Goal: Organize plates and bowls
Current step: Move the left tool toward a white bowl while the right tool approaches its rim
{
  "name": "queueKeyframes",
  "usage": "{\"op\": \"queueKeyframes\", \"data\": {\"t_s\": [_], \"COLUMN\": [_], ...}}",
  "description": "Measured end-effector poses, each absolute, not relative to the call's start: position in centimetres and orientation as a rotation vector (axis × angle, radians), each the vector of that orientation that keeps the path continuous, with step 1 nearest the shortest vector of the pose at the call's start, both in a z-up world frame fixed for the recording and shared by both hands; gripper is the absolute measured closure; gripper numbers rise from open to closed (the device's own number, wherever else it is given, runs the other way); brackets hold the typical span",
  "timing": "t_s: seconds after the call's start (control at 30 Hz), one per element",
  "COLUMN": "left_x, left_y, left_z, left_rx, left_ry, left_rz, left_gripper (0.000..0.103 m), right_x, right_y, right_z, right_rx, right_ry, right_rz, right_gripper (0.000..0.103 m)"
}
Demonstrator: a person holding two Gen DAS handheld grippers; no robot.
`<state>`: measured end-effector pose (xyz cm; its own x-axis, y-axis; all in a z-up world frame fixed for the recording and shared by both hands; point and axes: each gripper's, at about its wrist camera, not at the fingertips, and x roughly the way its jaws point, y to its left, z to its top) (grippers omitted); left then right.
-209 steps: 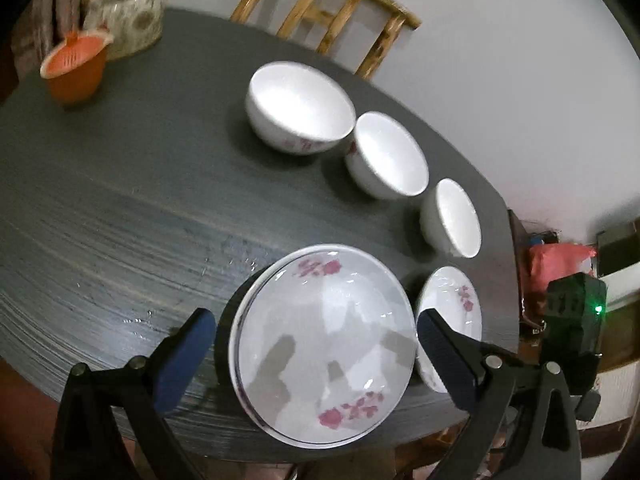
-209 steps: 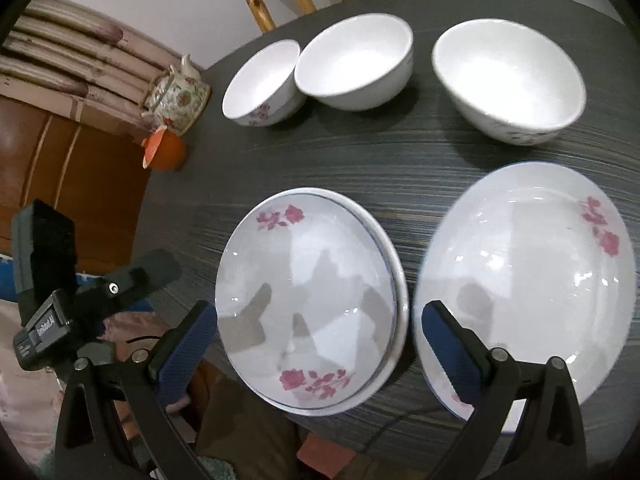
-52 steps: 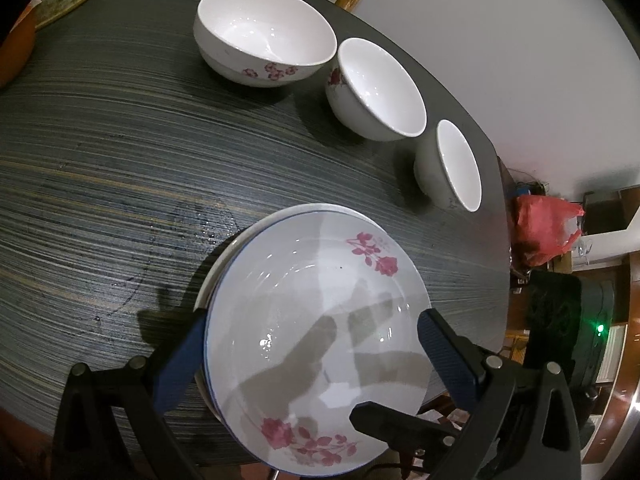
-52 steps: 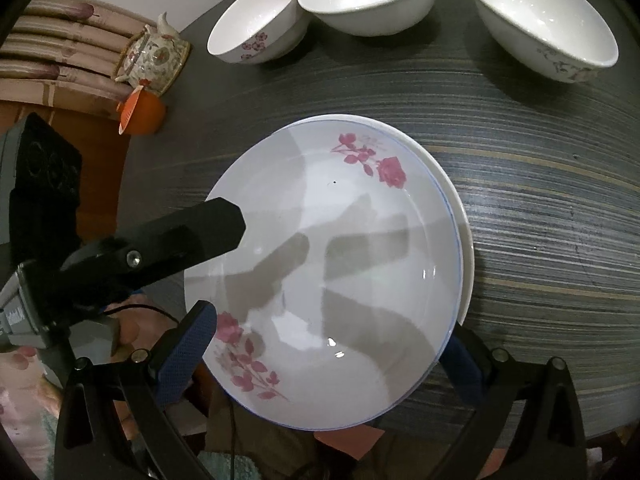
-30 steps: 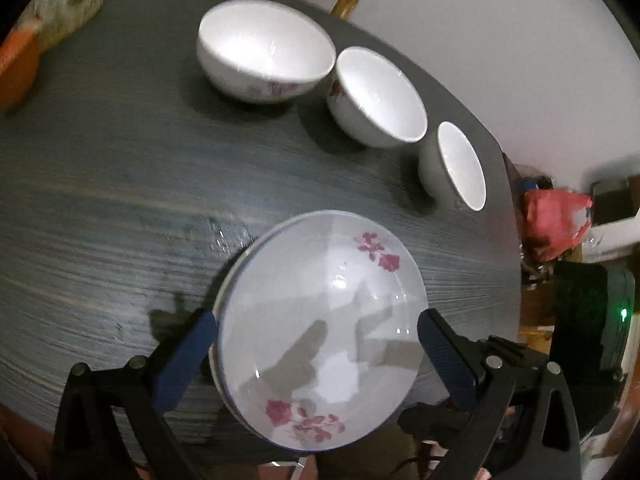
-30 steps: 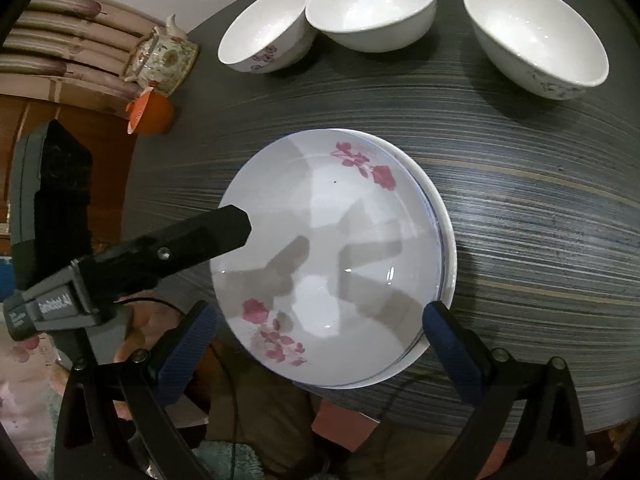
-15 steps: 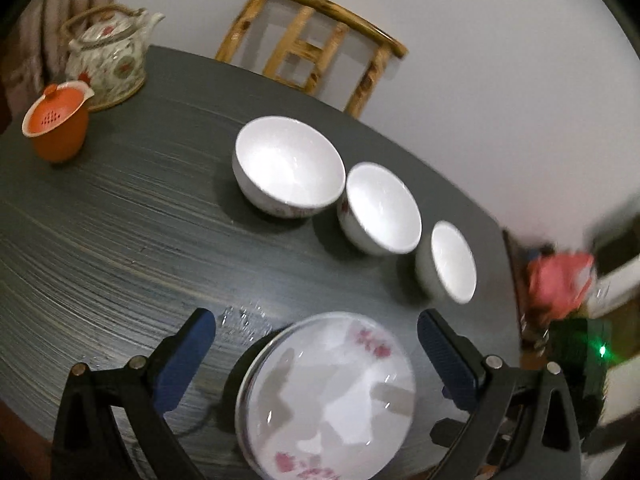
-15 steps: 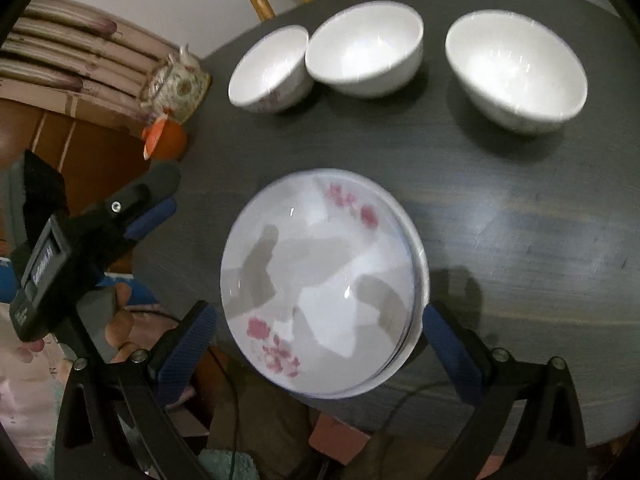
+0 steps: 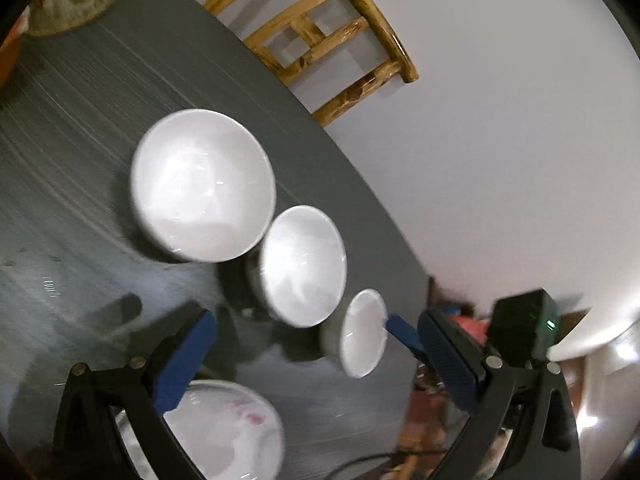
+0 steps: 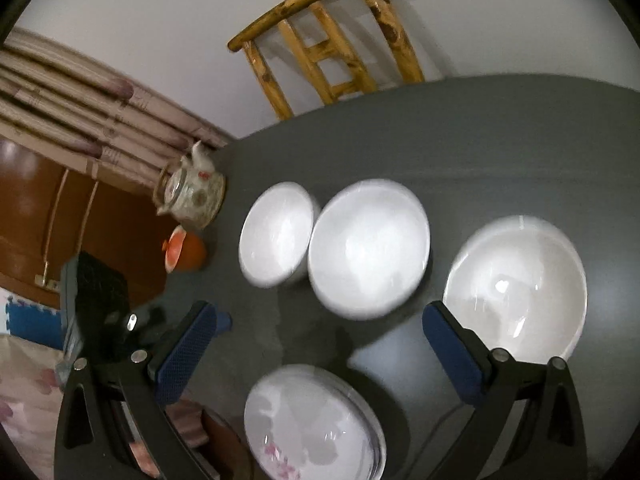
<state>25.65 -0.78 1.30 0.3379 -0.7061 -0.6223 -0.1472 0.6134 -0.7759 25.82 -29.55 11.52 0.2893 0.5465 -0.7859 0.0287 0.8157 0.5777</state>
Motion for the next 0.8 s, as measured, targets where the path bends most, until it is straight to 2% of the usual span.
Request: {"op": "queueKeyframes", "data": {"t_s": [0.2, 0.37, 0.8], "left_x": [27.5, 27.9, 28.2], "left_y": [-1.9, -2.9, -5.2], "left_z": [-0.3, -2.3, -4.9], "left_rx": [-0.942, -0.995, -1.012], "left_ry": [1.163, 1.187, 1.227], "left_rz": [-0.393, -0.395, -0.367], "left_gripper": [0.000, 0.000, 0.000], "right_x": [31.2, 32.5, 33.9], "right_y": [-29.6, -29.6, -27.8], "right_z": [7.7, 4.8, 4.0], "right_rx": [0.573, 0.580, 0.542], "right_ry": [1.322, 1.375, 1.415], "right_rz": [0.374, 0.397, 0.469], "right_gripper": [0.000, 0.000, 0.000]}}
